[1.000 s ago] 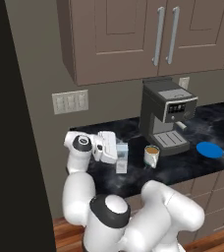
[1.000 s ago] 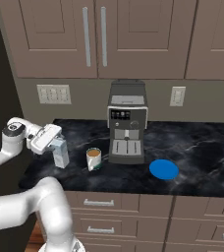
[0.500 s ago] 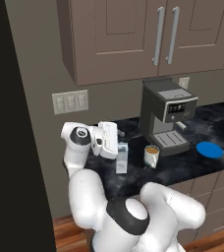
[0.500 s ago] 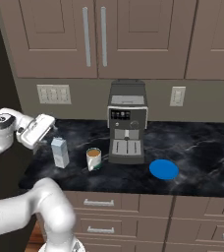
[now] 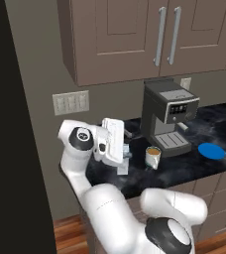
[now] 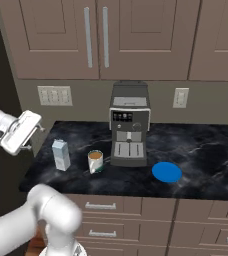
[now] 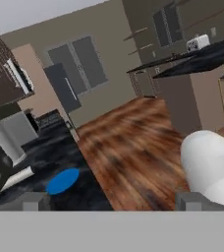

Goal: Take a sugar cube from the saucer and place it inside the coffee. Then, grab milk from the fridge and place it next to the coffee on the counter to sweeten the coffee.

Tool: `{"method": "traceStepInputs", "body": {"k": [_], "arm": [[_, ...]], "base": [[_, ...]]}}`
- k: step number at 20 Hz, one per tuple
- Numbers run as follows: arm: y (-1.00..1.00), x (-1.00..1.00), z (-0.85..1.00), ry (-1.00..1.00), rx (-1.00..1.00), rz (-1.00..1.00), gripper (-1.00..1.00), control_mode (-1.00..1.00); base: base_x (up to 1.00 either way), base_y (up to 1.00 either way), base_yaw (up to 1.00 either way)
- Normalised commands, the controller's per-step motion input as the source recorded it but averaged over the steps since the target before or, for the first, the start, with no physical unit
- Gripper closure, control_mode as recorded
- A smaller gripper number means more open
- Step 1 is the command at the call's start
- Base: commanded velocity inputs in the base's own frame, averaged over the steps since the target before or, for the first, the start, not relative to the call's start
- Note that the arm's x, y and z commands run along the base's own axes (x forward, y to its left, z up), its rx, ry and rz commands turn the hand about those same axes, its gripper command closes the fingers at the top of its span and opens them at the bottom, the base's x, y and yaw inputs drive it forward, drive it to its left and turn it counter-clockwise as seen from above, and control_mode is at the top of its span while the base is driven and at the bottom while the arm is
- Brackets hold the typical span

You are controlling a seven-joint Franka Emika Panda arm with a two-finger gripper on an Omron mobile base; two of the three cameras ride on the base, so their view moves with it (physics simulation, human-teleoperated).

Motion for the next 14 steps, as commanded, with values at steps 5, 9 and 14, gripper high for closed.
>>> {"method": "traceStepInputs", "body": {"k": [5,9,14], "arm": [[-0.18,-1.0,0.5,-0.25,0.13,0.02,-1.0,-1.0],[-0.28,-0.84,0.47,-0.31,0.19,0.08,-1.0,-1.0],[-0.43,-0.65,0.06,-0.26,0.23,0.07,-1.0,-1.0]], "base": [[0.0,0.0,0.0],[0.0,0.0,0.0],[0.0,0.0,0.0]]}}
